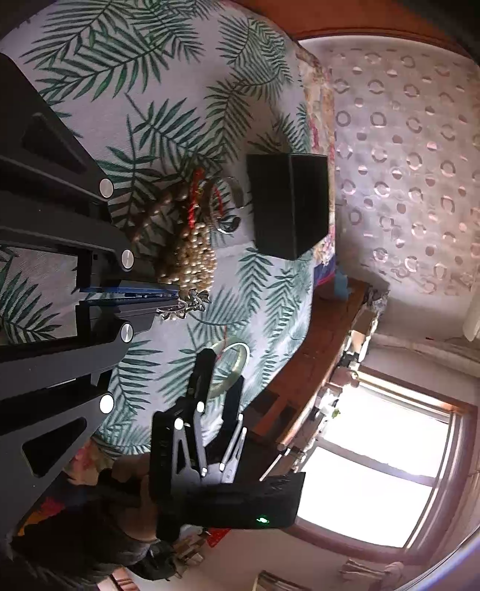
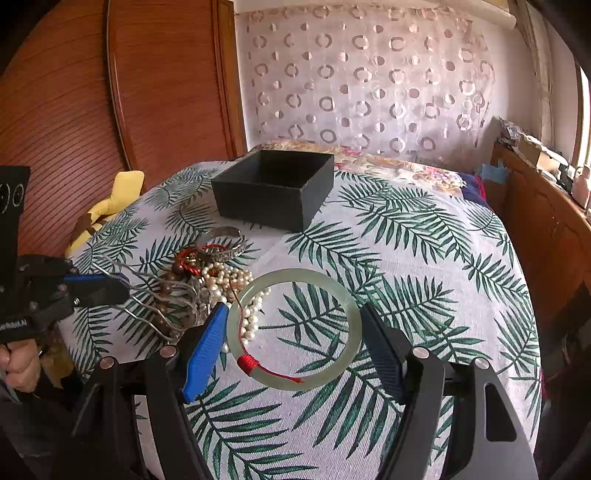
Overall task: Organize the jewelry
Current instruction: 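Carry both items to the black box while the right tool lowers the bangle inside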
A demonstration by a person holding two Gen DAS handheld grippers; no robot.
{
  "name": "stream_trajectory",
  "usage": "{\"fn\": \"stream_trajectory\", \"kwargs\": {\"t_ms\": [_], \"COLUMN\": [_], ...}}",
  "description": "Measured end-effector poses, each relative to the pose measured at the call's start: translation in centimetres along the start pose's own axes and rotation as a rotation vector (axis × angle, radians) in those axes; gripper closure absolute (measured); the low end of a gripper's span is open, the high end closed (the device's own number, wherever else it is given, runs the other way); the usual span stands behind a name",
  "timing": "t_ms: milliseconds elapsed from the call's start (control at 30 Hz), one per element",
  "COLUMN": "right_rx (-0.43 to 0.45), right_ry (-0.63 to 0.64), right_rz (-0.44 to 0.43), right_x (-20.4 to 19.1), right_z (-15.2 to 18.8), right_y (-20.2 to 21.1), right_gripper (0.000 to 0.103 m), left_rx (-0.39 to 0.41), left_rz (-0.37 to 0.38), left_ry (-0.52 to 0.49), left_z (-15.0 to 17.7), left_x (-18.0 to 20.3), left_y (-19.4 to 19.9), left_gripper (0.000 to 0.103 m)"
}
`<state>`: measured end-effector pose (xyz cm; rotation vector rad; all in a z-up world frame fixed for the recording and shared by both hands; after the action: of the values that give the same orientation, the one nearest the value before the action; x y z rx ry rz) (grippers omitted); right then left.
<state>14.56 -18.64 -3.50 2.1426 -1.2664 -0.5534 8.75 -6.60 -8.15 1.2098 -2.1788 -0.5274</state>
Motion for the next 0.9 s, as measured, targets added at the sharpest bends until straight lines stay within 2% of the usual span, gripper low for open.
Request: {"fn": "stream_trajectory", "kwargs": {"t_ms": [433,633,900], "right_rx": [0.054,0.091,0.114], "right_ry": [0.027,0.033,0.060], "right_rz": [0.002,0.004,0.009], "right_x": [-0.4,-0.4,-0.3], "right_z": [-4.1,-6.8,-9.7], "right_y": [-1.4,-2.2,-4.4], "right_gripper": [0.028,0.028,0.028], "left_rx": [0.097,0.122,0.126], "left_rz": [-0.131,-0.199,-0.240], "left_ry": [-0.047,-0.061,-0.040], "left_z": [-4.9,-8.2,-12.0], "left_x": [-2.7,-5.3,-8.9], "left_y": [1.5,0.1,-2.9], "left_gripper": [0.102,0.102,0.102]}}
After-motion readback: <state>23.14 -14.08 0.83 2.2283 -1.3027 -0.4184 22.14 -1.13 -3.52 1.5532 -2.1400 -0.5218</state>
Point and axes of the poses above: each gripper's, at about its wrist camera, not at the fingertips, and y roughly against the way its jaws point, x to its right, z to its underside, the point moved 4 cm from there along -y, roughly the way its jaws point, and after that the axes turned 2 degrees about z, right-handed, at the moved point
